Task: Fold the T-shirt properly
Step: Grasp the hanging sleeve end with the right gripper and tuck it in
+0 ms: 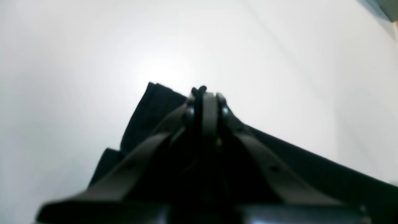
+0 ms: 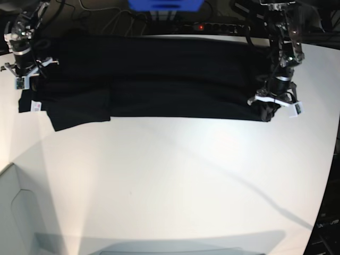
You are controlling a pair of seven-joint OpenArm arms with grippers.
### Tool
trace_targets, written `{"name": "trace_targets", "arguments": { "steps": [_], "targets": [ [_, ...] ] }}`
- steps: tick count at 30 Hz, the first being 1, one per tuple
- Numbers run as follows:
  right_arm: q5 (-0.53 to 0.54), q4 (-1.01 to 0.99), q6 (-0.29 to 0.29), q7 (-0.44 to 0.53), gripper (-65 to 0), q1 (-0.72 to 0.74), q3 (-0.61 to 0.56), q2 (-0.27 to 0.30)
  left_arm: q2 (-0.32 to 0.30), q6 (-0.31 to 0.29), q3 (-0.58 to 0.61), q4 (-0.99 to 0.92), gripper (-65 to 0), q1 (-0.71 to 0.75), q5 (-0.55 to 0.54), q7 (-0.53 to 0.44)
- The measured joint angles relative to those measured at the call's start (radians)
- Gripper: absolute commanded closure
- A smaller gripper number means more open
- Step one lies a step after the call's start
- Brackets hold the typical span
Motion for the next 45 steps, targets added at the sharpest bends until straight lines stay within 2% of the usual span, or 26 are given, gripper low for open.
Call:
{"name": "trace_targets", "arguments": {
  "steps": [5, 8, 9, 11, 14, 17, 21, 26, 30, 35, 45],
  "targets": [
    [-0.003, -0.026, 0.000, -0.004, -1.0, 0.002, -0.001, 0.003, 0.005, 0.000, 0.005, 0.000, 0.0, 0.001, 0.000, 0.000],
    [-0.004, -0.026, 0.000, -0.005, -11.4, -0.002, -0.001, 0.006, 0.005, 0.000, 0.007, 0.000, -1.6, 0.001, 0.000, 0.000],
    [-0.004, -0.026, 0.000, -0.007, -15.2, -0.001, -0.001, 0.007, 0.005, 0.000, 0.007, 0.000, -4.1, 0.001, 0.000, 0.008],
    [-0.004, -0.024, 0.000, -0.006, -21.3, -0.001, -0.001, 0.010, 0.005, 0.000, 0.001, 0.001, -10.8, 0.002, 0.000, 0.090],
    [-0.009, 0.001, 0.000, -0.013, -28.5, -0.001, 0.008, 0.006, 0.006, 0.000, 0.000, 0.007, -24.4, 0.004, 0.000, 0.190],
    [-0.006, 0.077, 0.000, -0.003, -31.5, 0.002, 0.048, 0.004, 0.005, 0.000, 0.000, 0.007, -31.8, 0.004, 0.000, 0.183],
    [-0.002, 0.151, 0.000, -0.008, -31.7, 0.003, 0.044, 0.002, 0.005, 0.000, 0.000, 0.008, -31.6, 0.005, 0.000, 0.175],
    [-0.002, 0.155, -0.001, -0.038, -31.9, 0.093, 0.030, 0.004, 0.004, 0.000, -0.055, 0.012, -31.9, 0.004, 0.002, 0.175],
    [-0.004, 0.107, 0.004, -0.235, -31.9, 0.234, -0.098, 0.042, 0.008, 0.000, -0.050, 0.008, -31.9, -0.026, 0.011, 0.187],
    [-0.006, -0.077, 0.005, -0.369, -35.4, 0.399, -0.175, 0.057, 0.008, 0.000, -0.030, -0.041, -31.9, -0.030, 0.008, 0.181],
    [0.013, -0.292, 0.004, -0.347, -36.5, 0.446, -0.173, 0.059, 0.008, 0.000, -0.030, -0.113, -32.0, -0.031, 0.004, 0.165]
  ]
}}
